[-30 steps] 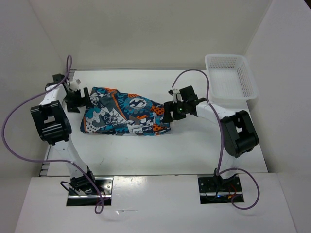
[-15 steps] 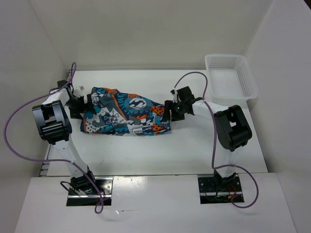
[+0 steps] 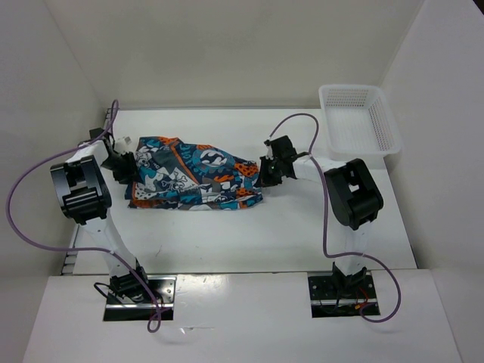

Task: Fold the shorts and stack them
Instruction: Fold the shorts

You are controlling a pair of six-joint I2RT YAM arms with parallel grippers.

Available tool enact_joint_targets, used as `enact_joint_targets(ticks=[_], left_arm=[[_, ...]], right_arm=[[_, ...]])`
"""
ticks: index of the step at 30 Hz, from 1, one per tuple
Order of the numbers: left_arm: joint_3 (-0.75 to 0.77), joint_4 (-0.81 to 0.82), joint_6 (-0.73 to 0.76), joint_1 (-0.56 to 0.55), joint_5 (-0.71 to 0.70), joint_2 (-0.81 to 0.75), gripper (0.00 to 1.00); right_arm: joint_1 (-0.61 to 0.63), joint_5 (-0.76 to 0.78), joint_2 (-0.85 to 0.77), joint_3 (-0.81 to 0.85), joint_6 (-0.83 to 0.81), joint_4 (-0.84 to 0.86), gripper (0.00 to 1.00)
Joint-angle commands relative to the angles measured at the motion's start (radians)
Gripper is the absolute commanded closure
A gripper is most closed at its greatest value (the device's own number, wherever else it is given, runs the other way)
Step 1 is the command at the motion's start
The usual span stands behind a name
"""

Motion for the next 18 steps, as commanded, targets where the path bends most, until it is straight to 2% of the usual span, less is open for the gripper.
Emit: enact_joint_targets(ticks=[1, 2, 5, 7, 14, 18], left_arm=[[-0.043, -0.039, 0.006, -0.005, 0.020, 0.094, 0.68], [-0.043, -0.039, 0.006, -0.005, 0.020, 0.094, 0.81], [-0.023, -0.062, 0.006, -0.005, 0.047, 0.103, 0.90], [-0.011, -0.075, 0.006, -0.025, 0.095, 0.114, 0.90], [0.018, -0.062, 0.006, -0.233, 0.095, 0.114, 0.86], [0.040, -0.040, 0.006, -0.359, 0.115, 0.105, 0.75]], right_arm=[[0.010, 0.105, 0.015, 0.023, 0.003, 0.003, 1.00], [0.010, 0.114, 0.000, 0.023, -0.010, 0.003, 1.00], [-0.025, 0.114, -0.038, 0.014, -0.058, -0.023, 1.00], [-0.060, 0.114, -0.058, 0.014, -0.131, -0.046, 1.00], [-0.180, 0.007, -0.147, 0.095, -0.355, -0.181, 1.00], [-0.244, -0.072, -0.201, 0.147, -0.443, -0.320, 1.00]])
